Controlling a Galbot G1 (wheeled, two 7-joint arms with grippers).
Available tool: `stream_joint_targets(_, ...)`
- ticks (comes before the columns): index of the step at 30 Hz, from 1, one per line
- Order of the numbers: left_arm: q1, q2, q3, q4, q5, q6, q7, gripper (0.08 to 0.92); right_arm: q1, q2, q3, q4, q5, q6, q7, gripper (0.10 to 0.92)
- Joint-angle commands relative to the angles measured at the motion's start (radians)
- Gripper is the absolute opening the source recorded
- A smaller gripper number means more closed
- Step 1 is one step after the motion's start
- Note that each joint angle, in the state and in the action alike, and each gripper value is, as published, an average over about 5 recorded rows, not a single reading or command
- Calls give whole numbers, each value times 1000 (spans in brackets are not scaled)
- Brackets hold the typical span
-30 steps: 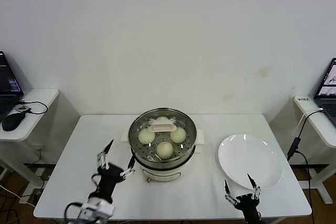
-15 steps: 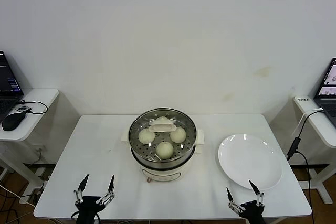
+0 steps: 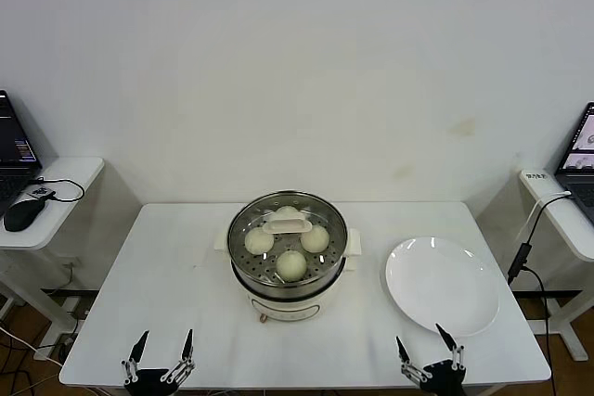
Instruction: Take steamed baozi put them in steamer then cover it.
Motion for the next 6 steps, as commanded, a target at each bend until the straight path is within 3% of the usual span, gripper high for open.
stream_joint_targets(1, 25, -4, -5, 23, -19, -26, 0, 823, -15, -11, -18, 15, 18, -21, -2, 823)
stream_joint_targets(6, 33, -5, -2, 23, -11, -26, 7, 823, -15, -10, -20, 15, 11, -21, -1, 823)
